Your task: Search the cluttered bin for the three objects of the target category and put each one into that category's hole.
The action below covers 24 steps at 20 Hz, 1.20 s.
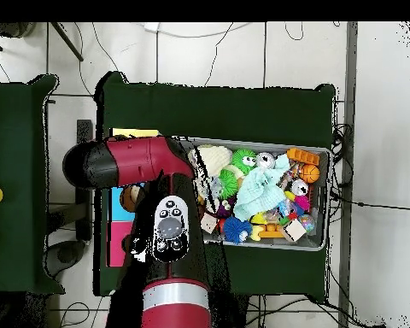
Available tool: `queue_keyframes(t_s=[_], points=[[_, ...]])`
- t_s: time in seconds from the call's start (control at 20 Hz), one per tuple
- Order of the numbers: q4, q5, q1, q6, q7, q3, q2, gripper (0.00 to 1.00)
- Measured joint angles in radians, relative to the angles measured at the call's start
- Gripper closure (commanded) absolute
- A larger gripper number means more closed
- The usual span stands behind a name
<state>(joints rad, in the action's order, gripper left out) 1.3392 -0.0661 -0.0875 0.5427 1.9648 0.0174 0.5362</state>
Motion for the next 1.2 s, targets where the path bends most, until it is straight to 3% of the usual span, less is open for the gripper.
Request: queue_keyframes(t_s=[1.2], points=[[-0.004, 0.000, -0.039, -0.073, 0.000, 0.035, -0.096, 1.00]])
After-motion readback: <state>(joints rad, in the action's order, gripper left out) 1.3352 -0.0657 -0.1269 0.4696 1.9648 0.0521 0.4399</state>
